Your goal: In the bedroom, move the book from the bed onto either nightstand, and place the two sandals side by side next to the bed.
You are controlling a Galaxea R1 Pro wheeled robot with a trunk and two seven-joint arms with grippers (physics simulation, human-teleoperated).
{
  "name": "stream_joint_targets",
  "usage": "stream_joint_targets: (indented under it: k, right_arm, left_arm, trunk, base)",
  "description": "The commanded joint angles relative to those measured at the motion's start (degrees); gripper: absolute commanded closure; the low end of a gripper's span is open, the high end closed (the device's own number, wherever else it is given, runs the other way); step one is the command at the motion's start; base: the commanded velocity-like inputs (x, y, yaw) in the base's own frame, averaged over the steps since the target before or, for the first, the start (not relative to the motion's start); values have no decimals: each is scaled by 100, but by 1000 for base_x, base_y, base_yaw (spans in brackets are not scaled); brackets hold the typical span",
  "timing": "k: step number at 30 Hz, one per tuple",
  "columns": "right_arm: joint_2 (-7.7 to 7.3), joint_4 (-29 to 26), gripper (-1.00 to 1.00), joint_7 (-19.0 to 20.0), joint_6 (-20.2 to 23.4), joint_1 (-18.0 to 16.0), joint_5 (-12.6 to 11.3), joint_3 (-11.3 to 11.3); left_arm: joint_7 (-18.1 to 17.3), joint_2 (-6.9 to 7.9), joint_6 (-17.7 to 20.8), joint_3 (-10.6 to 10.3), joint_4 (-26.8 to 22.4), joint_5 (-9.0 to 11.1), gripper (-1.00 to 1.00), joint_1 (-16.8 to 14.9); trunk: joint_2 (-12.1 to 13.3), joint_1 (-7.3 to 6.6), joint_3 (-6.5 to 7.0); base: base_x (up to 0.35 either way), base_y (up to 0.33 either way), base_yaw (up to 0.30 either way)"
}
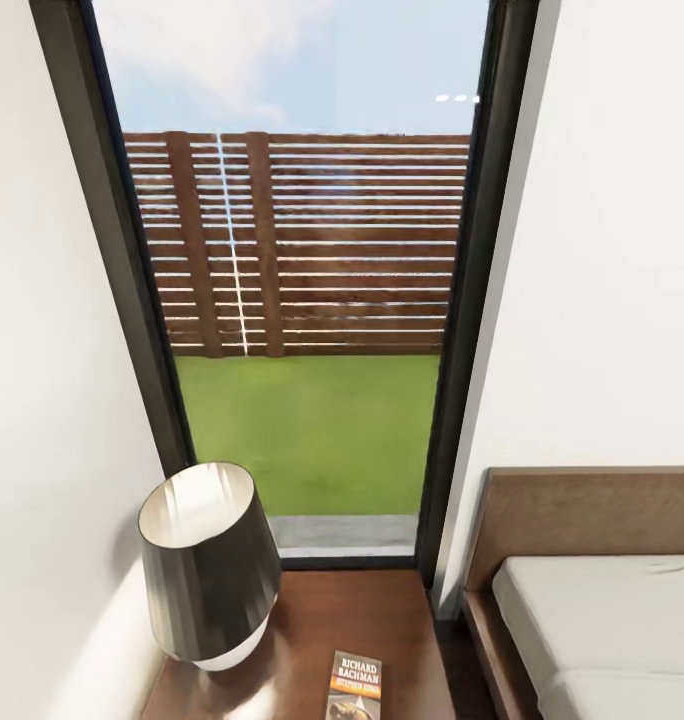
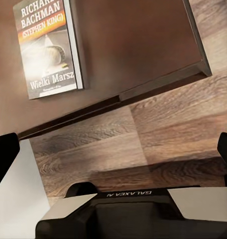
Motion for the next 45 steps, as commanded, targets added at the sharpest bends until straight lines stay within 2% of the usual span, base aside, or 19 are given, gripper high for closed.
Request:
stream_joint_targets:
  k: [1,10,45]
  right_arm:
    - [-3,18,-100,23,32,-2,-27,-45]
    - [-3,24,-100,20,32,11,-29,-45]
    - [67,24,-100,29,39,12,-37,-45]
  left_arm:
    - [-24,1,-19,-46,8,61,-100,19]
    - [-25,1,-19,-51,9,52,-100,71]
    - [-22,1,-10,-55,7,38,-100,74]
  trunk:
    - [37,-23,12]
    - [398,-220,174]
    - [398,-220,174]
  base:
    - [0,0,0]
    - [0,0,0]
    - [0,0,0]
